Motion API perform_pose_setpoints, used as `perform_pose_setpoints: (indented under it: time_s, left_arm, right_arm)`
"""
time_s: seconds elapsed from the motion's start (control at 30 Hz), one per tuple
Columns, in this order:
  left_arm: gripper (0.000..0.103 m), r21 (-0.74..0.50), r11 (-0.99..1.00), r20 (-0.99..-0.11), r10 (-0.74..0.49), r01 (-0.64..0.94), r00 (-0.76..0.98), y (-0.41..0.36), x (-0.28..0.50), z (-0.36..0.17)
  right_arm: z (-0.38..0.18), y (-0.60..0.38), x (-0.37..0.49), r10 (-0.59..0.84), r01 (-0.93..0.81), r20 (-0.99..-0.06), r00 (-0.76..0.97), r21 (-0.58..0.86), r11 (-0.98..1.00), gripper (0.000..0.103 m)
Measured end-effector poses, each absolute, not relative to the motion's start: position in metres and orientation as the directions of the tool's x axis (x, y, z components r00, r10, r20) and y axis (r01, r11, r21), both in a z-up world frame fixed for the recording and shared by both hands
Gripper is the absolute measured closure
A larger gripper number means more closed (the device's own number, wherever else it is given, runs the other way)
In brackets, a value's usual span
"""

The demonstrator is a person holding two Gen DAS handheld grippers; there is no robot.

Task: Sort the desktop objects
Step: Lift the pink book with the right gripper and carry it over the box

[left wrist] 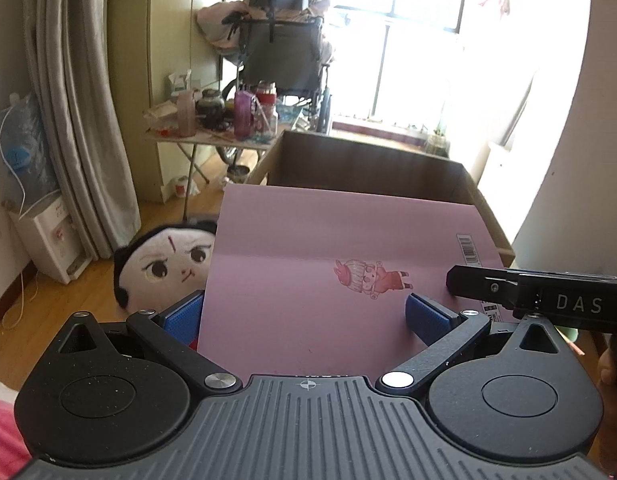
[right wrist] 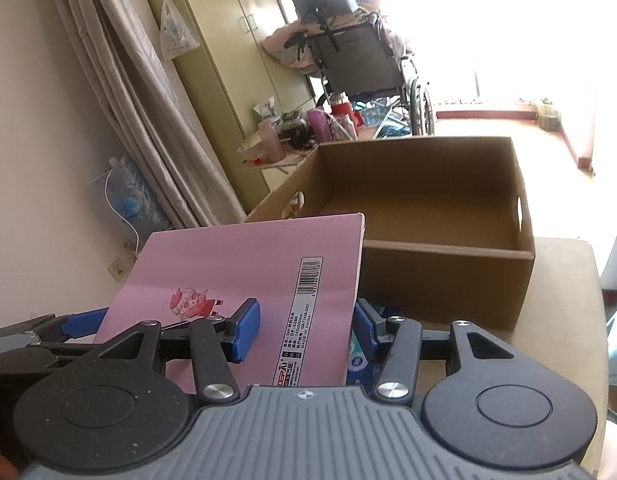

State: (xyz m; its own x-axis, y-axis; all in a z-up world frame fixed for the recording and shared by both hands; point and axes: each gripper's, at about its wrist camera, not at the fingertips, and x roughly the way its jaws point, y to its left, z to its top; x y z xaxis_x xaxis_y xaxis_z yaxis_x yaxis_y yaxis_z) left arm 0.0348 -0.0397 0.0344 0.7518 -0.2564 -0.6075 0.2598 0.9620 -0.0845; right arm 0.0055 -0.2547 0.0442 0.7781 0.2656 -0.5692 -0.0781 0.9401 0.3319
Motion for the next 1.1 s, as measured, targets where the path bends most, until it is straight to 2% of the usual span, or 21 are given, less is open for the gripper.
perform_pose_setpoints:
  time_s: [0.5, 1.1]
  left_arm:
    - [0.000, -0.087, 0.945, -0.566, -0.307, 0.315, 0.765, -0.063, 0.066, 0.056]
    - [0.000, -0.056, 0.917, -0.587, -0.351, 0.396, 0.730, -0.112, 0.129, 0.053]
  right_arm:
    - [0.069, -0.282, 0.029, 0.214, -0.031, -0.535, 0.818, 0.330, 0.943, 0.049]
    - [0.056, -0.328, 0.086, 0.170, 0.067, -0.566, 0.807, 0.373, 0.925, 0.049]
